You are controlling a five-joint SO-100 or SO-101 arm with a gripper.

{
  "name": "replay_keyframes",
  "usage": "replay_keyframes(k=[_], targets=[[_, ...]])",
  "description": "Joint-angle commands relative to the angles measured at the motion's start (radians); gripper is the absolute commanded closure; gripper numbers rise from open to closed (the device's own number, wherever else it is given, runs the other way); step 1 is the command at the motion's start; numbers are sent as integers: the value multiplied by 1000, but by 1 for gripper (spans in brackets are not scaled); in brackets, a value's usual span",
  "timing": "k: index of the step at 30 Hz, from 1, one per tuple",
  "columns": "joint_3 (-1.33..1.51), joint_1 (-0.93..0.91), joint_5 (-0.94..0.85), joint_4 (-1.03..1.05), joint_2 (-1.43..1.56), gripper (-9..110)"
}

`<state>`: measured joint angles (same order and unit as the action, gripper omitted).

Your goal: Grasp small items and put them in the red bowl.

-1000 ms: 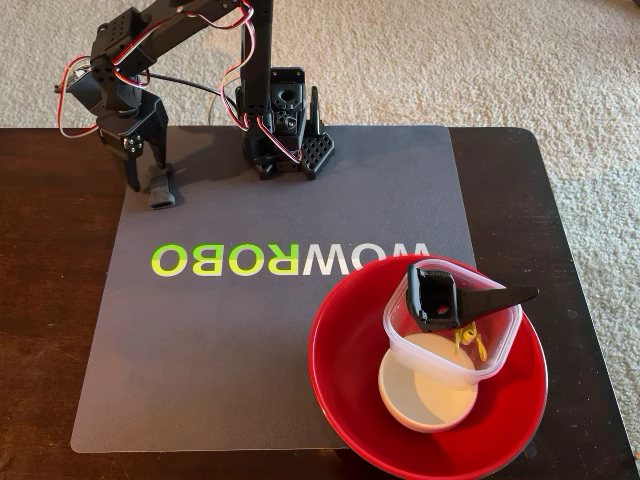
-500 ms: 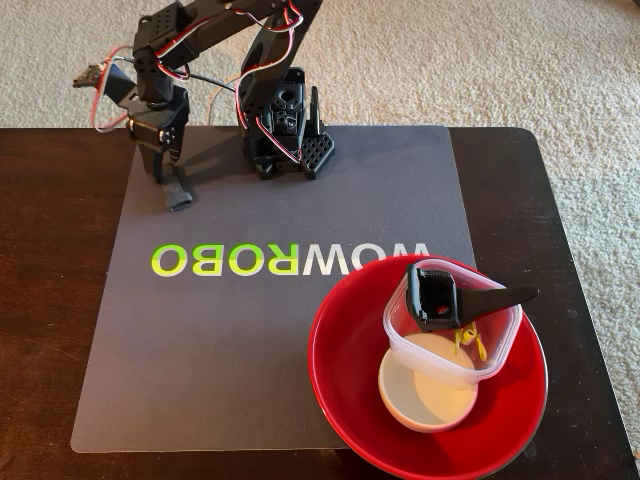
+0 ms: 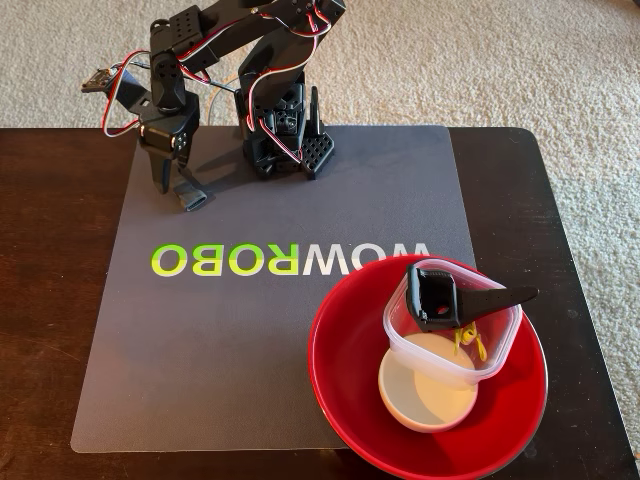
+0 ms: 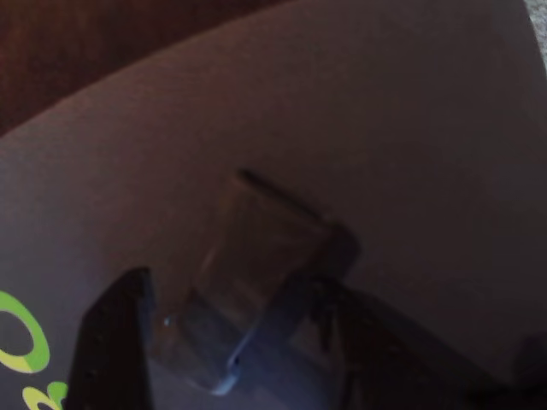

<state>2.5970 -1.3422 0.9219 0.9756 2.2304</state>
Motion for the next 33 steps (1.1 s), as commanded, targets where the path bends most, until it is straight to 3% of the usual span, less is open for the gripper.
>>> replay_keyframes(k=[1, 9, 16, 21, 26, 33], targets=[[-11, -8, 8, -31, -40, 78], [34, -20, 12, 5, -18, 78], [5, 6, -5, 18, -81, 101], [-92, 149, -124, 41, -141, 101], [-433, 479, -385, 190, -190, 101], [-1305, 891, -526, 451, -453, 101]])
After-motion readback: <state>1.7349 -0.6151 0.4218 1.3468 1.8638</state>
